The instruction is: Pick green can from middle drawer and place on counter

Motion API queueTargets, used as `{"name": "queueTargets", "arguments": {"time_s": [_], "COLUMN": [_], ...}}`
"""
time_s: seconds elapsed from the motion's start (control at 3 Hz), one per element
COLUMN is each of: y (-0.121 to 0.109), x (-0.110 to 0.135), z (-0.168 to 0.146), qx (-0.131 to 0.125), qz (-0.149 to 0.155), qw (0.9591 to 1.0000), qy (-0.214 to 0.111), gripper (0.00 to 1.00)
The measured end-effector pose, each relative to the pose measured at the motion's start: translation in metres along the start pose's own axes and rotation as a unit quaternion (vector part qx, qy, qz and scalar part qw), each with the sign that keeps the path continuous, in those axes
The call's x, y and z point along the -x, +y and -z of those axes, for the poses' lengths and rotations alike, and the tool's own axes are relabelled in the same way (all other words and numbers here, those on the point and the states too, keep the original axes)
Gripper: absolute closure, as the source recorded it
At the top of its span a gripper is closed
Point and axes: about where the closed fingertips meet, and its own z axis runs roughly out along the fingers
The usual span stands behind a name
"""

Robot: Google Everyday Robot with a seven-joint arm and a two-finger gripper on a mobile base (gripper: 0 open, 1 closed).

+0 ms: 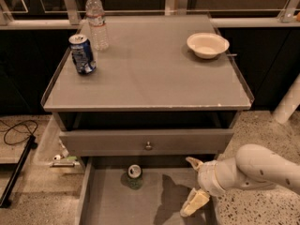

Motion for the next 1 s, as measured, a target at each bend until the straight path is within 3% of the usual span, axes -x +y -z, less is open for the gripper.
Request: {"name": "queueTargets", "arguments": {"time_s": [0.67,1.0], "y": [-0.031,-0.041], "x": [-0.020,-0.021], "z": [-0.056,-0.073], "qx": [-0.033,-0.048], "qz": [-0.010,0.003], "qw": [0.9986,0.9961], "qy": [-0.040,-0.074], "gripper": [0.00,0.00]}}
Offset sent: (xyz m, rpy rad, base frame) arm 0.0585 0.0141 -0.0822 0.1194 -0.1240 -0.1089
